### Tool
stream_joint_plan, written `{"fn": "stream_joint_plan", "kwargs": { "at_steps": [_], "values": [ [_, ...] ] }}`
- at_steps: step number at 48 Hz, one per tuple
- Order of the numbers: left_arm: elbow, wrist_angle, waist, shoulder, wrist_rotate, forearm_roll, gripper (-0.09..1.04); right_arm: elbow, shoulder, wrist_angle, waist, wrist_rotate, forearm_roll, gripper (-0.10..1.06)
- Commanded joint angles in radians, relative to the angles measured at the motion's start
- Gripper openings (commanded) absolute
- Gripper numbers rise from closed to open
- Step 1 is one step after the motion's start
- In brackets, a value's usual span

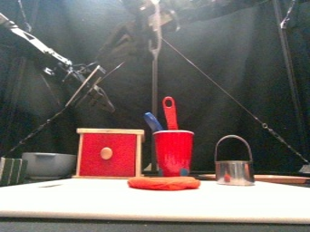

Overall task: Get the cutter from the drawer then cut the dough then place the extra dough in the bowl
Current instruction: Cut the dough

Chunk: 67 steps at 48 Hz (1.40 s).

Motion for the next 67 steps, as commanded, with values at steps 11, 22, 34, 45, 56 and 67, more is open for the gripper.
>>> {"fn": "stream_joint_plan", "kwargs": {
  "at_steps": [11,22,34,45,56,67],
  "values": [
    [0.115,-0.152,-0.245,-0.160,0.000,0.209,0.30,0.339,-0.250,-0.095,0.081,0.000,0.212,0.45],
    [0.190,-0.301,-0.373,-0.158,0.003,0.239,0.39,0.505,-0.387,-0.091,0.101,0.000,0.262,0.49],
    [0.189,-0.360,-0.436,-0.104,0.002,0.250,0.57,0.652,-0.511,-0.071,0.084,0.000,0.259,0.71],
    [0.181,-0.393,-0.468,-0.041,-0.005,0.236,0.59,0.709,-0.492,-0.072,0.038,-0.008,0.247,0.81],
    [0.163,-0.436,-0.489,0.025,-0.005,0.219,0.59,0.698,-0.402,-0.091,0.005,-0.003,0.192,0.81],
    [0.155,-0.437,-0.491,0.046,-0.005,0.219,0.59,0.657,-0.298,-0.103,0.003,-0.002,0.192,0.81]
  ]
}}
